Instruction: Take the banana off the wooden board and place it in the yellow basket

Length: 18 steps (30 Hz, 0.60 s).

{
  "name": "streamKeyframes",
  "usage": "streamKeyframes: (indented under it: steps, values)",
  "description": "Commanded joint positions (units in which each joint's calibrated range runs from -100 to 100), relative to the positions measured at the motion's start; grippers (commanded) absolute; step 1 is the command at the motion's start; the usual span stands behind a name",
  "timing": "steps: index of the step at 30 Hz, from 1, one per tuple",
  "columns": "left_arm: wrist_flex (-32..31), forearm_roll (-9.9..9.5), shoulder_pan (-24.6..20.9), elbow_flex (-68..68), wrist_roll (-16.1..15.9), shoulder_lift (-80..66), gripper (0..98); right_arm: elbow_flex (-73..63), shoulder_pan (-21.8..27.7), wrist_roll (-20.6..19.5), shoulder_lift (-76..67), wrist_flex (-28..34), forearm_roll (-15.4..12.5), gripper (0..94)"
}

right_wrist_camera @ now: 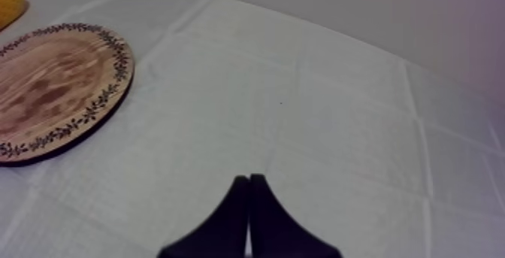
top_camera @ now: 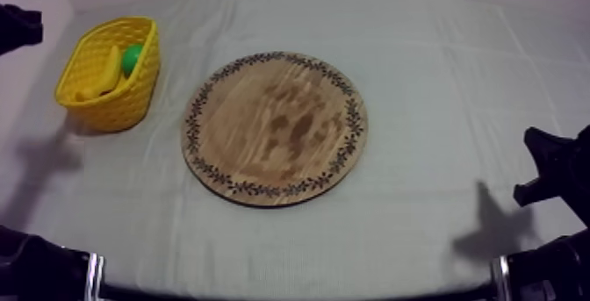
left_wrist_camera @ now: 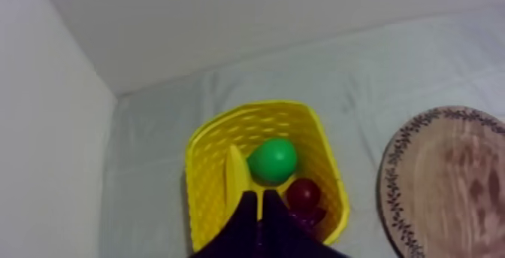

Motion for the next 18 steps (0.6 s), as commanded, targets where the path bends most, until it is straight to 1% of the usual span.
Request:
streamKeyframes:
  steps: [1, 4, 6, 10, 16, 18]
  values:
    - [-1.25, -0.06, 0.75, 6.89, 0.31, -12.62, 0.0, -0.03, 0.0, 0.01, 0.0, 0.03, 0.0, 0.3]
    - [-3.07, -0.32, 1.05, 12.44, 0.68, -18.87, 0.0, -0.03, 0.0, 0.01, 0.0, 0.03, 0.0, 0.3]
    - [-4.42, -0.85, 0.96, 16.18, 1.26, -22.61, 0.0, -0.03, 0.0, 0.01, 0.0, 0.03, 0.0, 0.3]
    - [-7.55, -1.89, 0.45, 23.25, 2.88, -29.41, 0.0, -0.03, 0.0, 0.02, 0.0, 0.03, 0.0, 0.3]
    - [-10.12, -2.31, -0.35, 32.07, 4.93, -38.33, 0.0, -0.03, 0.0, 0.01, 0.0, 0.03, 0.0, 0.3]
    - [-11.32, -2.68, -0.54, 34.52, 6.32, -40.55, 0.0, -0.03, 0.0, 0.01, 0.0, 0.03, 0.0, 0.3]
